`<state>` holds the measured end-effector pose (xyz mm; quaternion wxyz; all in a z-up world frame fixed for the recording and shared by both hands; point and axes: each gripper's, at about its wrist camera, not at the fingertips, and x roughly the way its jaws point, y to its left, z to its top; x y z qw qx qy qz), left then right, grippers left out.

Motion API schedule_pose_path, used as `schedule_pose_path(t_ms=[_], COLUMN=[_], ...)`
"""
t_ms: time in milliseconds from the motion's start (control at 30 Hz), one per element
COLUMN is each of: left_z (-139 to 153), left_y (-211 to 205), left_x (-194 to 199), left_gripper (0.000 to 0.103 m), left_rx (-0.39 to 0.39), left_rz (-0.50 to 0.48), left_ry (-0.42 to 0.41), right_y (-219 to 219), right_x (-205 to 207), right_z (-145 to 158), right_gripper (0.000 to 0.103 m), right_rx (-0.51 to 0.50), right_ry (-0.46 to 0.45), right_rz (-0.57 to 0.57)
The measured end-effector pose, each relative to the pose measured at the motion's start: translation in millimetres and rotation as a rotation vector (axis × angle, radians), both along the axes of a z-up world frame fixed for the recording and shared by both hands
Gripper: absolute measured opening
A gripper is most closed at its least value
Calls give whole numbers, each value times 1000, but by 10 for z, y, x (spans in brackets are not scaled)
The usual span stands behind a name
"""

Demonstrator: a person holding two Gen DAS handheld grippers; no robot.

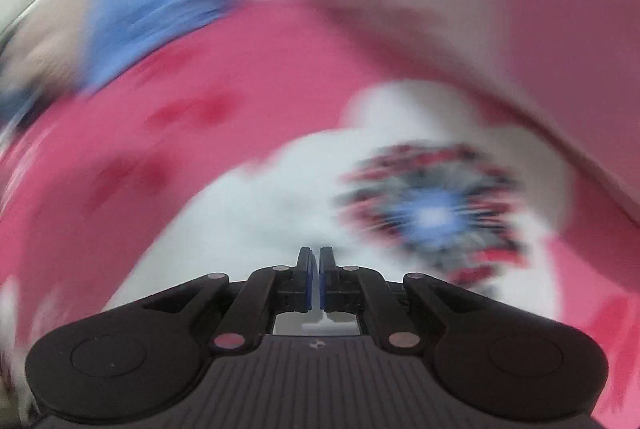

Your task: Fold clothes

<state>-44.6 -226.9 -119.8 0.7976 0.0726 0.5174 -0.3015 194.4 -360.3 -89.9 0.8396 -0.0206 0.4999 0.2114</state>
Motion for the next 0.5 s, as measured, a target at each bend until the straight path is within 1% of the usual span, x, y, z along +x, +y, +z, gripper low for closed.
schedule_pose_path(t_ms=[133,233,333,367,500], left_z=[6,15,10,10,6], left_y=[53,115,143,150,175], left_x=[31,15,7,0,-19], left_gripper=[47,47,47,47,47], left_rx=[-29,-46,-55,-55,-67], left_rz=[43,52,47,45,53], left_ry=[11,12,4,-2,-8], right_y=[80,574,920,1023,918], right_x=[-44,-326,-349,-350,-73], right_z=[293,309,70,0,97], right_gripper=[2,2,2,0,0], right_rx=[38,92,22,1,29], right_ry=[-55,19,45,53,24], right_rz=[56,356,476,509,336])
